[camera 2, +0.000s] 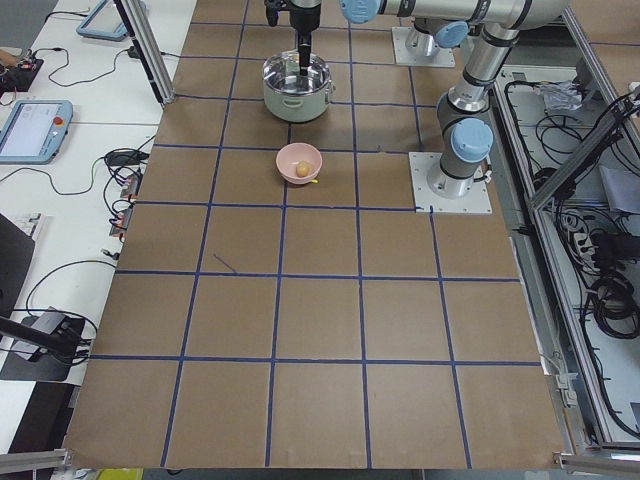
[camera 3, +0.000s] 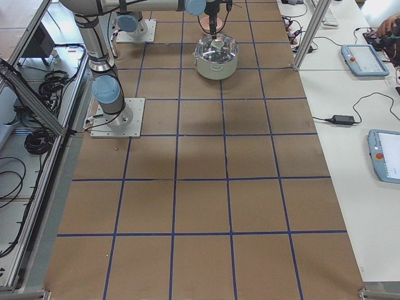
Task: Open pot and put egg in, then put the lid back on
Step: 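Move the right gripper over the pot and lower onto the lid knob, then close the right gripper on the glass lid's metal knob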
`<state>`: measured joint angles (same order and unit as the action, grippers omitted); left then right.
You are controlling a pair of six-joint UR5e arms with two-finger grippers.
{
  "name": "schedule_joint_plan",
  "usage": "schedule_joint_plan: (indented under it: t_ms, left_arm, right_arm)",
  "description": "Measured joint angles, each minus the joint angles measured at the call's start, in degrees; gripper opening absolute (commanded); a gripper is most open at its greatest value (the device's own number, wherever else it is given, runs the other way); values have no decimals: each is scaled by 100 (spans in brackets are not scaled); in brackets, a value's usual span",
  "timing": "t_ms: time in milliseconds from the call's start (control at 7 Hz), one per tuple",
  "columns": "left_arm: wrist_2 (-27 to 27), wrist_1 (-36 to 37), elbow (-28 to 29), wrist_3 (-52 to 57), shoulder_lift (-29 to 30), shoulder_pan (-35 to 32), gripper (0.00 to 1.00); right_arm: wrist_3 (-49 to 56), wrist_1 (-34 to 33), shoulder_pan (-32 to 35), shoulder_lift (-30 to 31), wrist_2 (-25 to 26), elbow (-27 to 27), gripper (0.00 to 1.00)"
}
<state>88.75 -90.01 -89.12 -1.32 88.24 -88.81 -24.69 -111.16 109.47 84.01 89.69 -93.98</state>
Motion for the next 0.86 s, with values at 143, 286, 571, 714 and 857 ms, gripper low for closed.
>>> schedule_joint_plan:
  t_ms: [143,286,571,714,857]
  left_arm:
    - [9,5,2,-2,0,3,100]
    - [11,10,5,-6,0,1,100]
    - [5,17,8,-8,0,3,100]
    - [3,18,8,-7,0,6,100]
    - [3,18,9,-3,0,8,100]
  right_arm:
    - [-221,-207,169,-174,-4,5,100]
    - [-391,-399,254,-362,-16,12,100]
    - [-618,-743,396,-698,-9,37,100]
    - [-641,-853,429,-821,-6,43,100]
    - [-657,-931,445,-919,-8,45,100]
